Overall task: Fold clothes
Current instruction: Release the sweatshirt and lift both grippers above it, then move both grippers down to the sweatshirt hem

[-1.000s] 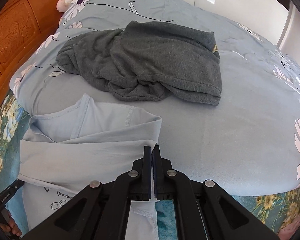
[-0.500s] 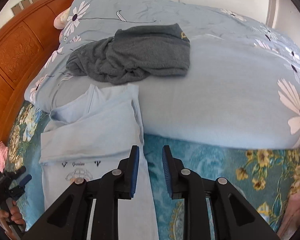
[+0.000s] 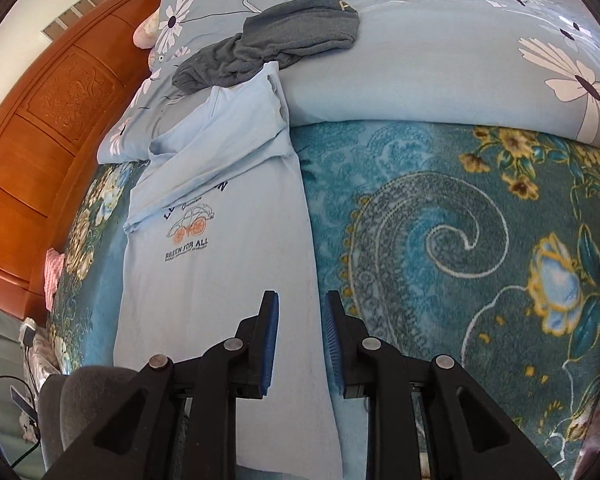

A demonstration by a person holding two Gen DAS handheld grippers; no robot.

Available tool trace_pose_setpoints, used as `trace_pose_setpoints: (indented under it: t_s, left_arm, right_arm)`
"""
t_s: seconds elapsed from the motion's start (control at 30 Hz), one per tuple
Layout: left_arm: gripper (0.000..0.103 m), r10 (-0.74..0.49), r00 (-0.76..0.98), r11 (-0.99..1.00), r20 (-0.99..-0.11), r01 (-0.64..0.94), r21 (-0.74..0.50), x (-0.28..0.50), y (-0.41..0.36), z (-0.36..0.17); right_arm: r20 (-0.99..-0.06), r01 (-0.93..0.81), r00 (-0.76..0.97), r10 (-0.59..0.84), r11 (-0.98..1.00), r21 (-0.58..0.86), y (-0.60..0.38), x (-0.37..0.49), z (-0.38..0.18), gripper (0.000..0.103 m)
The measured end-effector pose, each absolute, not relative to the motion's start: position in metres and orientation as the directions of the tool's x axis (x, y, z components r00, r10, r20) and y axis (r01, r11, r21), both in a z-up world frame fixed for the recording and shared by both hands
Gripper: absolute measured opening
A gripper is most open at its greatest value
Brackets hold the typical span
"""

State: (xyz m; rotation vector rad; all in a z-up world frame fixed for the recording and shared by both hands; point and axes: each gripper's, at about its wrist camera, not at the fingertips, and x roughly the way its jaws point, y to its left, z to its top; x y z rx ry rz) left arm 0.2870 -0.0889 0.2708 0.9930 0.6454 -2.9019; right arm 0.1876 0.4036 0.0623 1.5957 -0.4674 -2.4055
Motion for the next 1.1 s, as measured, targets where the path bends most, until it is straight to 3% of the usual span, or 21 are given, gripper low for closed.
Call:
trace_pose_setpoints:
  t_s: [0.2, 0.33, 0.47, 0.7, 0.9, 1.1]
  left_arm:
    - [0.092, 0.136, -0.634, -0.938, -0.761, 0.166, -0.306, 0.289, -0.039, 0.203]
    - [0.092, 0.184, -0.540, -0.916, -0.821, 0.209, -0.343, 0.292, -0.013, 0.150]
    - [0.091, 0.158, -0.453, -0.904, -0.877, 0.291, -0.313, 0.292, -0.005, 0.098]
    - [0.084, 0.160, -0.355, -0.884, -0.921, 0.363, -0.294, 0.302, -0.015, 0.024]
    - [0.078, 0.244, -0.365, -0.833, -0.898, 0.395, -0.387, 0.307, -0.029, 0.003]
    - [0.068, 0.275, -0.326, -0.839, -0.905, 0.379, -0.391, 0.303, -0.026, -0.015]
  right_arm:
    - [-0.856, 0.040, -0.319, -0.406, -0.908, 0.416, 0.400, 0.224, 0.035, 0.025]
    - [-0.864, 0.062, -0.285, -0.416, -0.907, 0.416, 0.401, 0.244, 0.019, 0.025]
    - [-0.850, 0.038, -0.281, -0.446, -0.890, 0.454, 0.412, 0.257, 0.011, 0.025]
    - [-0.824, -0.014, -0.284, -0.490, -0.857, 0.514, 0.430, 0.266, 0.000, 0.026]
    - [-0.786, -0.055, -0.294, -0.545, -0.811, 0.583, 0.439, 0.266, -0.007, 0.026]
    - [-0.755, -0.095, -0.303, -0.581, -0.770, 0.631, 0.438, 0.256, -0.018, 0.026]
